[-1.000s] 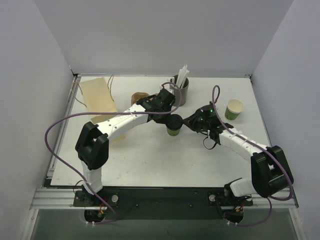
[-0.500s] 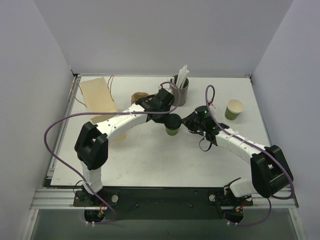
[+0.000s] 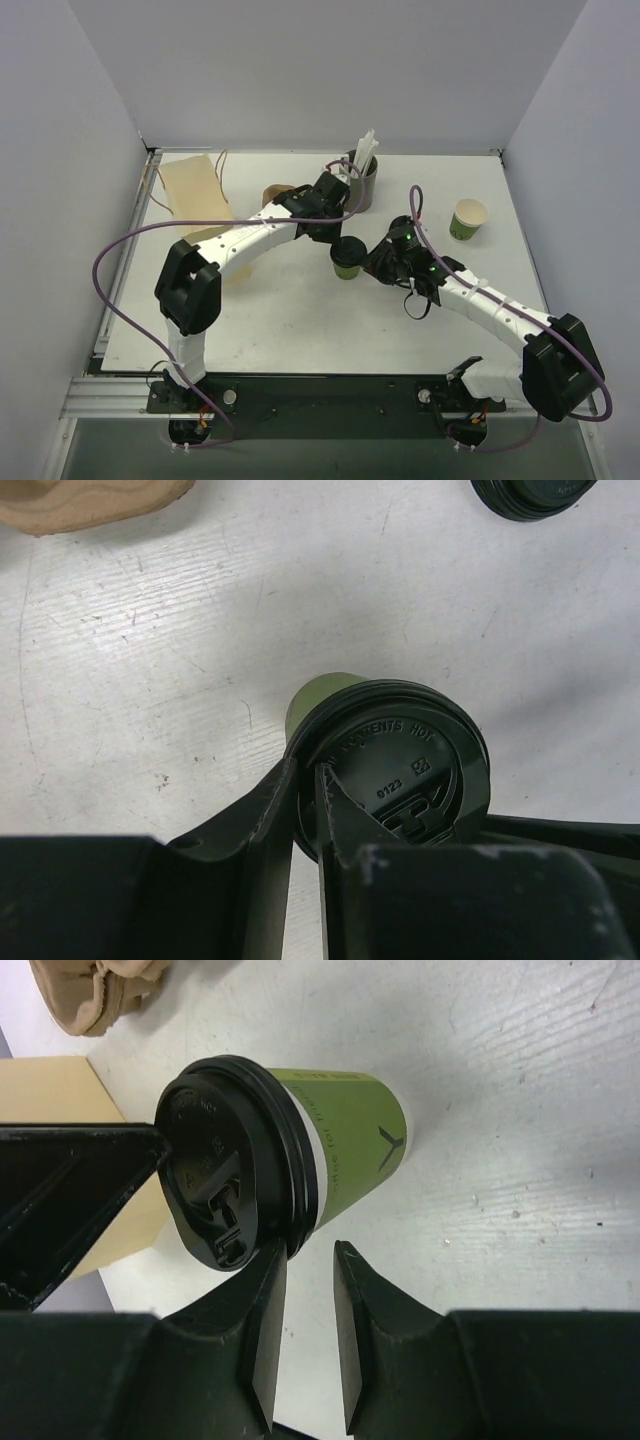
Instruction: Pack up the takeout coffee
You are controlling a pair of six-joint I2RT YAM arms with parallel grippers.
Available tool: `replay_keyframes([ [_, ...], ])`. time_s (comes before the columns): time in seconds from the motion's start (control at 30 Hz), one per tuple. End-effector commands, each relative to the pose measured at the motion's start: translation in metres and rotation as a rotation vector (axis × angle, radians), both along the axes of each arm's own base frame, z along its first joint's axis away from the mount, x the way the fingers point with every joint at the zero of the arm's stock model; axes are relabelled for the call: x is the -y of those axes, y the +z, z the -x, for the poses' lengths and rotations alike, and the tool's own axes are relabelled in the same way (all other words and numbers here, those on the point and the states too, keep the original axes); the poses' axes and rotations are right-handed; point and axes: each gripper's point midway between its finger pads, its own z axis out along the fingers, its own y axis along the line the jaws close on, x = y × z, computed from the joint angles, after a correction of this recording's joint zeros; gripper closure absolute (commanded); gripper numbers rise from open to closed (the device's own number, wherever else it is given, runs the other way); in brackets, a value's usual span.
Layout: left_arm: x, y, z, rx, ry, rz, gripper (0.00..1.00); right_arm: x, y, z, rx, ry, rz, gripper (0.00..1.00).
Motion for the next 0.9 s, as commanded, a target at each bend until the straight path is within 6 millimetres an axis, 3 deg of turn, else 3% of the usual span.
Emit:
replay_keyframes([
  [0.0, -0.027, -0.064, 0.043, -0.228, -0.083, -0.192, 0.76, 0.038, -0.053, 0.071, -0.314, 0.068, 0.216, 0.78],
  [0.37, -0.020, -0.043, 0.038, -0.197, -0.107, -0.159, 0.73, 0.050, -0.006, 0.036, -0.198, -0.015, 0.134, 0.78],
  [0.57, -0.018, -0.039, 0.037, -0.190, -0.109, -0.150, 0.72, 0.032, 0.028, 0.004, -0.036, -0.016, -0.037, 0.75],
  [0.67, -0.019, -0.040, 0.038, -0.196, -0.107, -0.151, 0.72, 0.021, 0.037, -0.005, 0.011, -0.004, -0.097, 0.74],
  [0.87, -0.020, -0.043, 0.040, -0.201, -0.104, -0.154, 0.72, 0.018, 0.025, -0.010, -0.004, -0.005, -0.096, 0.74],
])
